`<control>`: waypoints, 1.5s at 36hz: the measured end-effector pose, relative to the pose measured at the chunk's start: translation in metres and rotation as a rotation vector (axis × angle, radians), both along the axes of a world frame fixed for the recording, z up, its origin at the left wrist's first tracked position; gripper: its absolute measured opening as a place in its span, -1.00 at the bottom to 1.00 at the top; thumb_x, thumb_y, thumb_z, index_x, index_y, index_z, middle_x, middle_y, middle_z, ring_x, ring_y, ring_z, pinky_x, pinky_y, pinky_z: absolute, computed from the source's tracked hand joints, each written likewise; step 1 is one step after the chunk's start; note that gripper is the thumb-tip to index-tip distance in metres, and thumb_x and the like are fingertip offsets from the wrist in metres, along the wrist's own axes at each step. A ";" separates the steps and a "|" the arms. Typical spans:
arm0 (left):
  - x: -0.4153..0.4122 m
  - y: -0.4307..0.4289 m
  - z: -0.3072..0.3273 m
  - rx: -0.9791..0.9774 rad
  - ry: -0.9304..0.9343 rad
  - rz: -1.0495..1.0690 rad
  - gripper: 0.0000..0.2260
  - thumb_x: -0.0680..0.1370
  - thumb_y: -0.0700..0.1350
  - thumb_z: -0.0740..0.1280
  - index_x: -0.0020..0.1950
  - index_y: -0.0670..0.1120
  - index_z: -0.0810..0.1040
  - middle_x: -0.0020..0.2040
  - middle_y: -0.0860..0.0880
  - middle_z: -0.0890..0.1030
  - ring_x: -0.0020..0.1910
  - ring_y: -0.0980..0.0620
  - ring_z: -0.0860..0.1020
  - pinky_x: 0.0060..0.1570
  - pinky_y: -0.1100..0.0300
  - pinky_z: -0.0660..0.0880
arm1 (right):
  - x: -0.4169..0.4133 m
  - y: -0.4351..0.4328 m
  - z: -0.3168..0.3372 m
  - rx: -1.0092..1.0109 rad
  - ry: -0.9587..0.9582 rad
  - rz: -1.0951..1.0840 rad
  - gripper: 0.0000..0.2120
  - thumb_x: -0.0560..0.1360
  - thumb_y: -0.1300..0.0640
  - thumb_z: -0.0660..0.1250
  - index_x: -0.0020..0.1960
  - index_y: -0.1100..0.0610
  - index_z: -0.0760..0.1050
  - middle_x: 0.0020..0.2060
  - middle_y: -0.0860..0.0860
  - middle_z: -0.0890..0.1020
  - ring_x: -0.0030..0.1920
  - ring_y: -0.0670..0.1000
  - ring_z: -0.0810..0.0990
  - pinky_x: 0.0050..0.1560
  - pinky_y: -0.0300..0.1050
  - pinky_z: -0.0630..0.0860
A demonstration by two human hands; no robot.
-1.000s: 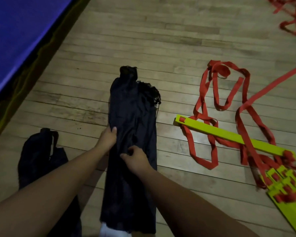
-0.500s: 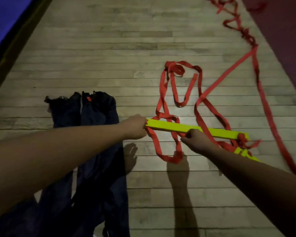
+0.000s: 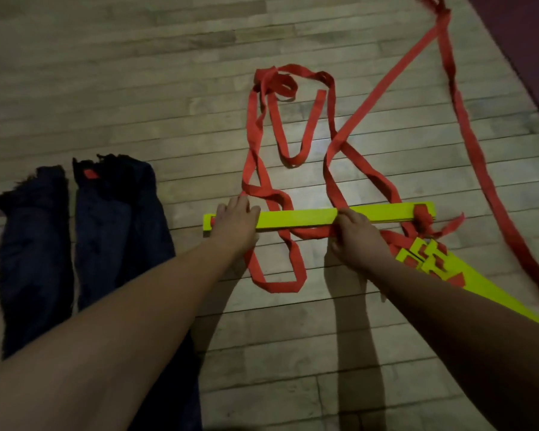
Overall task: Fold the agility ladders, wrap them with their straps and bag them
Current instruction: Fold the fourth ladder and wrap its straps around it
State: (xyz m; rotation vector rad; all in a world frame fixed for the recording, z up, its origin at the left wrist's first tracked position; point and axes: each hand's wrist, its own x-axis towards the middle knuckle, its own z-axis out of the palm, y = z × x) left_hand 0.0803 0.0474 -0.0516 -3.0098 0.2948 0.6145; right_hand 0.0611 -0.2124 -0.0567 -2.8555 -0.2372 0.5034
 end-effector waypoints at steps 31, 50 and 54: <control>-0.089 0.046 0.443 -0.044 -0.349 -0.252 -0.67 0.51 0.12 0.36 0.19 0.01 0.45 -0.05 -0.01 0.57 -0.12 -0.04 0.50 -0.21 0.11 0.37 | -0.063 0.033 0.367 0.337 -0.355 -0.001 -0.74 0.47 0.14 0.49 0.10 0.19 0.53 -0.10 0.07 0.56 -0.09 0.07 0.49 -0.22 -0.11 0.25; -0.202 -0.014 0.488 -0.689 -1.114 0.002 -0.71 0.53 -0.03 0.31 0.14 -0.19 0.47 0.10 -0.14 0.45 0.11 -0.09 0.41 0.15 0.05 0.40 | -0.159 0.057 0.452 1.084 -0.146 -0.195 -0.86 0.65 0.23 0.17 -0.07 0.12 0.44 -0.36 0.01 0.43 -0.36 -0.02 0.41 -0.32 -0.10 0.40; -0.194 -0.008 0.463 -0.897 -0.892 0.299 -0.39 0.50 0.04 0.47 0.40 -0.20 0.31 0.34 -0.13 0.34 0.36 -0.05 0.34 0.37 0.12 0.32 | -0.167 0.055 0.460 1.091 0.063 -0.116 -0.82 0.65 0.20 0.23 -0.13 0.14 0.41 -0.38 0.02 0.39 -0.40 -0.03 0.37 -0.34 -0.10 0.36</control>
